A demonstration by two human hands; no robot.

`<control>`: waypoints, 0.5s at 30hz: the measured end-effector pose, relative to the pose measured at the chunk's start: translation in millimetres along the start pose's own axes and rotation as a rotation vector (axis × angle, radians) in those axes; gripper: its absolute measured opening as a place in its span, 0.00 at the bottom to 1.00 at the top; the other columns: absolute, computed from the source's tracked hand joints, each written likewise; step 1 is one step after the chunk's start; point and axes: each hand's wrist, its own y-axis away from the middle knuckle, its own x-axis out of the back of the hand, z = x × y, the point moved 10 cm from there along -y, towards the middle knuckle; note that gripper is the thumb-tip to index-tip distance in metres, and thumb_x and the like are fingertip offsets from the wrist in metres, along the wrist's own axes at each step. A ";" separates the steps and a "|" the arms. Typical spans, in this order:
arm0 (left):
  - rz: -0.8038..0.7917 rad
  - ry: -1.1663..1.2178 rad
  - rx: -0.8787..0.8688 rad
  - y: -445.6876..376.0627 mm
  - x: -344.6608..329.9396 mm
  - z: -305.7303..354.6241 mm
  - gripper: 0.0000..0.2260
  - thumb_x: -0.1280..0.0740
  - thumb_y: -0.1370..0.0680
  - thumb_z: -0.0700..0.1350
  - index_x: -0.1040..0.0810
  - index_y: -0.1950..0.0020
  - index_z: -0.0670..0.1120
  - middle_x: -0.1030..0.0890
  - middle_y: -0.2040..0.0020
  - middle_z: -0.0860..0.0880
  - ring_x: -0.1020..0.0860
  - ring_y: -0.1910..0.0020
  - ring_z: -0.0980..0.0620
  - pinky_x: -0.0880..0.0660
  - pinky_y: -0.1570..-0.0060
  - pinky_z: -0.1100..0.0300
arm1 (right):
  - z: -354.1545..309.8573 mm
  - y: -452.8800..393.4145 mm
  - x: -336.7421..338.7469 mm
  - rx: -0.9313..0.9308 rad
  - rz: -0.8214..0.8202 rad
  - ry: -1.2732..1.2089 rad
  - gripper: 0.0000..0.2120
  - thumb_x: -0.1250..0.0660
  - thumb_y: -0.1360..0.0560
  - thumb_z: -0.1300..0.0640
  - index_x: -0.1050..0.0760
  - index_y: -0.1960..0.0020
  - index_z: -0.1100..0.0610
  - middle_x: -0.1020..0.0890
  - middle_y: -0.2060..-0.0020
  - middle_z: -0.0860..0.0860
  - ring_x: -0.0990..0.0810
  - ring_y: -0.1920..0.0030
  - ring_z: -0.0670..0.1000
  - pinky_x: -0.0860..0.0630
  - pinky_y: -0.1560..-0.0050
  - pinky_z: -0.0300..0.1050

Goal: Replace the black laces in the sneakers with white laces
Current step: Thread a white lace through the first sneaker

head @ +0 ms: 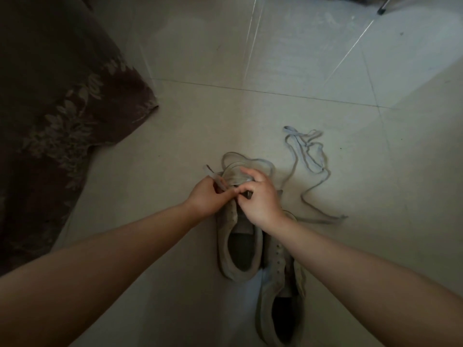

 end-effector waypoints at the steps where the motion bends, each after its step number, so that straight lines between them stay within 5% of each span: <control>1: 0.006 -0.023 -0.006 -0.5 0.4 0.5 0.05 0.29 0.26 0.44 0.24 0.58 0.45 0.21 0.64 0.49 0.24 0.65 0.58 0.28 0.63 0.67 | -0.8 1.9 3.3 0.014 0.010 -0.014 0.02 0.28 0.32 0.66 0.19 0.63 0.62 0.22 0.40 0.55 0.26 0.38 0.54 0.34 0.38 0.38; 3: 0.039 -0.045 -0.007 -1.3 4.7 2.5 0.07 0.31 0.25 0.43 0.22 0.52 0.40 0.18 0.55 0.44 0.21 0.55 0.50 0.25 0.51 0.58 | -1.3 7.0 16.7 0.023 0.037 -0.056 0.04 0.28 0.31 0.66 0.21 0.64 0.62 0.21 0.43 0.54 0.24 0.41 0.52 0.34 0.41 0.31; 5: 0.066 -0.077 0.007 -1.7 7.6 1.3 0.07 0.30 0.25 0.44 0.23 0.54 0.41 0.19 0.57 0.44 0.22 0.57 0.49 0.26 0.53 0.59 | 7.6 11.6 35.3 -0.083 0.059 -0.182 0.07 0.30 0.28 0.65 0.24 0.64 0.59 0.21 0.45 0.53 0.25 0.43 0.48 0.36 0.42 0.25; 8: 0.095 -0.122 0.028 1.1 8.1 -0.6 0.11 0.29 0.26 0.47 0.30 0.63 0.48 0.27 0.67 0.51 0.30 0.68 0.57 0.34 0.69 0.70 | 31.3 22.2 42.1 -0.431 0.015 -0.854 0.10 0.37 0.23 0.64 0.30 0.63 0.57 0.18 0.48 0.59 0.21 0.42 0.53 0.31 0.36 0.39; 11: 0.102 -0.097 0.033 2.2 3.5 -3.1 0.11 0.29 0.27 0.49 0.30 0.59 0.47 0.27 0.67 0.51 0.29 0.67 0.54 0.32 0.65 0.63 | 26.9 36.7 26.0 -0.665 -0.047 -1.450 0.13 0.47 0.19 0.61 0.33 0.62 0.59 0.20 0.68 0.55 0.18 0.59 0.53 0.26 0.41 0.50; 13: 0.093 -0.118 0.007 3.0 -0.1 0.7 0.10 0.30 0.26 0.48 0.29 0.56 0.45 0.27 0.66 0.51 0.29 0.66 0.54 0.32 0.64 0.61 | 28.0 41.7 20.4 -0.763 0.007 -1.516 0.16 0.49 0.18 0.60 0.37 0.65 0.57 0.32 0.77 0.50 0.29 0.75 0.48 0.24 0.54 0.47; 15: 0.085 -0.177 -0.026 2.7 -2.6 6.6 0.08 0.31 0.25 0.47 0.29 0.56 0.46 0.26 0.66 0.52 0.28 0.66 0.55 0.32 0.63 0.61 | 31.8 39.5 23.9 -0.759 0.010 -1.252 0.15 0.49 0.20 0.60 0.39 0.65 0.55 0.37 0.79 0.48 0.39 0.80 0.44 0.31 0.70 0.39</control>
